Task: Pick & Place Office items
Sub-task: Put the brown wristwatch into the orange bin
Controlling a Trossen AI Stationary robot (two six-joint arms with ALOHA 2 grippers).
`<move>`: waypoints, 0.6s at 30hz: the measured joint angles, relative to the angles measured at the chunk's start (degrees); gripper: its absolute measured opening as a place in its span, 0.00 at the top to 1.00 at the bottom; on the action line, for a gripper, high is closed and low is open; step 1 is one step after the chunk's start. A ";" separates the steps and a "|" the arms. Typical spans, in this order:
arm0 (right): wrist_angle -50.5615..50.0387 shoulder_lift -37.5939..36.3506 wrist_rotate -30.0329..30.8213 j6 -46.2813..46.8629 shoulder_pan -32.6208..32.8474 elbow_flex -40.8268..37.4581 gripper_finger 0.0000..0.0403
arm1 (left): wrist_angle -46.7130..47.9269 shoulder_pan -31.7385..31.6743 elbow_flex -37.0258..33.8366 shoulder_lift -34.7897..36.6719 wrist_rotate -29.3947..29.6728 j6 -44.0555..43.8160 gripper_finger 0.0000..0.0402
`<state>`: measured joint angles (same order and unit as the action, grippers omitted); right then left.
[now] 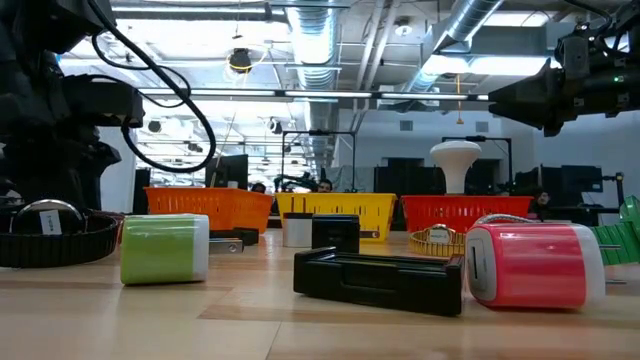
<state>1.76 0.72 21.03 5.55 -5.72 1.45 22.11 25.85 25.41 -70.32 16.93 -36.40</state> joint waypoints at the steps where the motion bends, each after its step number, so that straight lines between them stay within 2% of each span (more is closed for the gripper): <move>1: 0.00 0.01 0.01 -0.01 0.01 0.00 0.55 | 0.04 0.00 0.00 0.08 -0.02 0.00 0.75; 11: 0.00 0.01 -0.02 0.00 0.01 0.00 0.55 | 0.04 0.00 0.00 0.20 -3.39 0.09 0.98; 18: 0.00 0.01 -0.02 0.00 0.01 0.00 0.55 | -0.04 0.59 0.00 0.21 -3.37 0.09 0.99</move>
<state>1.76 0.73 21.02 5.55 -5.72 1.45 22.07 26.43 25.41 -70.11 13.56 -36.32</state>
